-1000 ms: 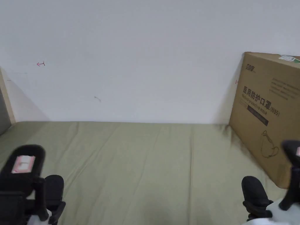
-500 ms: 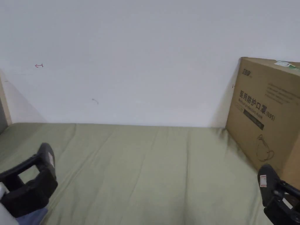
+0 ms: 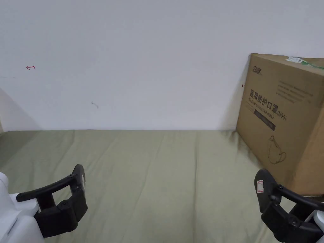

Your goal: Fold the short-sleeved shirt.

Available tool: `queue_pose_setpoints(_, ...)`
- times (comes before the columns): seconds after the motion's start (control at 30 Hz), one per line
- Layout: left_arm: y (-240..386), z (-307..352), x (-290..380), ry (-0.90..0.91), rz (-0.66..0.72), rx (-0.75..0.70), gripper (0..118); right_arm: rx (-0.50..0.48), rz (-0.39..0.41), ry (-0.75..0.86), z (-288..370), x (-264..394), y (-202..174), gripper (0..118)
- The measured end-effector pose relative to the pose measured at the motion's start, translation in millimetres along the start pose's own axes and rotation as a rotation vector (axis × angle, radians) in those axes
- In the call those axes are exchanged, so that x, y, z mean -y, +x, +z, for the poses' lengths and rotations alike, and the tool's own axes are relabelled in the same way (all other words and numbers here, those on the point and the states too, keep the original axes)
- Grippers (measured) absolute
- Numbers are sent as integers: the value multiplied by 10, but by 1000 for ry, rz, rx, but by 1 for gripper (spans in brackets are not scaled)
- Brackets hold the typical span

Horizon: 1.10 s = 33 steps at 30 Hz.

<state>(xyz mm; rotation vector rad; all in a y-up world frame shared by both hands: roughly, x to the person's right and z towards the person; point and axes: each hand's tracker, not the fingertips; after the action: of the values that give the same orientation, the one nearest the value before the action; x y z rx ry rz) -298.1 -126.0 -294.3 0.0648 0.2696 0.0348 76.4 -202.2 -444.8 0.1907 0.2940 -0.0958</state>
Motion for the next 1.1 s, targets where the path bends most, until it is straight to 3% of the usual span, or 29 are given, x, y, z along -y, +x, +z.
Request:
queue_pose_setpoints(0.27, 14, 17, 6, 3, -71, -61, 118, -33, 18, 3, -32, 28, -39, 118)
queue_pose_setpoints(0.7, 16, 12, 7, -7, -64, -52, 118, -17, 37, -52, -10, 99, -66, 118)
queue_pose_setpoints(0.73, 21, 7, 13, -25, -68, -47, 117, -12, 34, -60, -8, 114, -57, 118)
queue_pose_setpoints(0.77, 32, -4, 15, -50, -72, -46, 108, -9, 22, -95, 13, 139, -52, 118)
queue_pose_setpoints(0.8, 46, -10, 21, -70, -76, -39, 64, -23, -1, -162, 52, 175, -63, 114)
queue_pose_setpoints(0.83, 59, -45, 28, -100, -76, -39, 4, -50, -21, -192, 63, 185, -77, 97)
queue_pose_setpoints(0.87, 42, -86, 53, -159, -72, -124, 0, -34, -12, -152, 42, 162, -46, 48)
queue_pose_setpoints(0.9, 77, -111, 22, -186, -34, -72, 0, 51, 15, -115, 57, 146, 18, 0)
queue_pose_setpoints(0.93, 82, -119, 5, -210, -12, -33, 0, 131, 49, -82, 81, 114, 65, 0)
queue_pose_setpoints(0.97, 88, -104, -1, -189, -9, -27, 0, 50, 53, -132, 104, 138, -2, 0)
queue_pose_setpoints(1.1, 74, -81, 28, -173, -30, -36, 0, 33, 87, -125, 112, 100, -58, 0)
